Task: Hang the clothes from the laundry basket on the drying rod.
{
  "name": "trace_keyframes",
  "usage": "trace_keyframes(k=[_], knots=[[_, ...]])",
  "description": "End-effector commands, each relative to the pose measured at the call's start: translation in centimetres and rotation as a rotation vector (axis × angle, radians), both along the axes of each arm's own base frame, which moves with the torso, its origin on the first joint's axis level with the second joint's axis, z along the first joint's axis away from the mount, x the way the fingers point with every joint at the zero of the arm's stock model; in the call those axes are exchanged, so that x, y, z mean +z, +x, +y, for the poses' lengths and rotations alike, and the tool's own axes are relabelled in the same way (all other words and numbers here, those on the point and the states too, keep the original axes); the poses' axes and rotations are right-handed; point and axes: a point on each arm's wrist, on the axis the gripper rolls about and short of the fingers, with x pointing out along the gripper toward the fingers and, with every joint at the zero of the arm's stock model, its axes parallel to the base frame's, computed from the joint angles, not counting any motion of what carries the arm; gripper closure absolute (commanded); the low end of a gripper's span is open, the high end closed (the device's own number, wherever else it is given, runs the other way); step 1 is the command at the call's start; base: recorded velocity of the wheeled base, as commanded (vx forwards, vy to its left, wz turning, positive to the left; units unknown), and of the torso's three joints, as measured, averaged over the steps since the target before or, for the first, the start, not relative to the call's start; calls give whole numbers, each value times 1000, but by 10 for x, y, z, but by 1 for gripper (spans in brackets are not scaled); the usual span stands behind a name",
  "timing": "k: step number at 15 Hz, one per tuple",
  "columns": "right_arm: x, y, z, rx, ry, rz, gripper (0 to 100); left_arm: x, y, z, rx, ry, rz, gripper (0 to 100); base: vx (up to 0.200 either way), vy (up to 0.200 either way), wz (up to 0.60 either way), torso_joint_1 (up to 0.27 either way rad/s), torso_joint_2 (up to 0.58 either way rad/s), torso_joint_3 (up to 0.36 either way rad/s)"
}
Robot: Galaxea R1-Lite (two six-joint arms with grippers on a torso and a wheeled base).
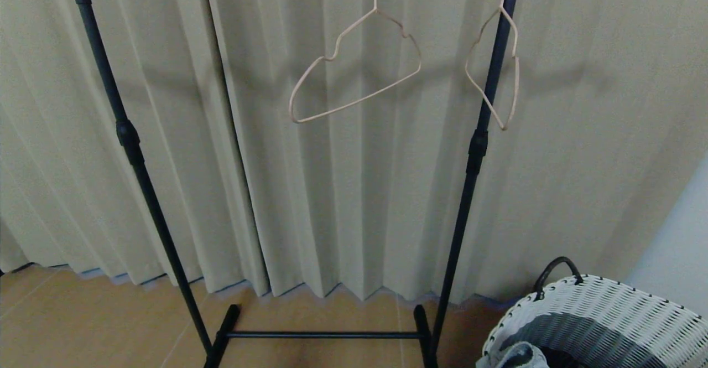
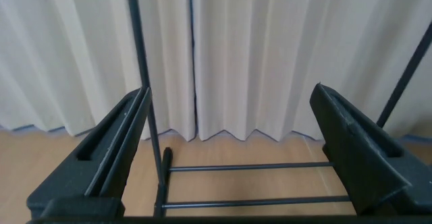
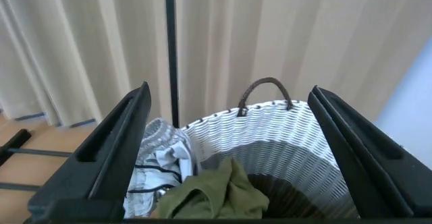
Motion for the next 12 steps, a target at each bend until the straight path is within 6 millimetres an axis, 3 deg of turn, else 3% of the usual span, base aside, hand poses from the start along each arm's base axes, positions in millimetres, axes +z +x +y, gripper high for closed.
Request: trace_keyframes(k=[1,4,7,10,12], knots=[[0,0,0,2,0,3,0,0,0,0,1,0,-2,0,0,0,0,0,0,0],[1,-1,0,5,-56,3,0,0,0,0,-1,1,0,0,0,0,0,0,0,0],[23,-3,-1,44,-200,109,0,0,0,0,-1,3,0,0,0,0,0,0,0,0],[37,16,-1,73,-365,276,0,0,0,0,-1,3,0,0,0,0,0,0,0,0],[45,48,-1,72,-433,513,0,0,0,0,-1,3,0,0,0,0,0,0,0,0]])
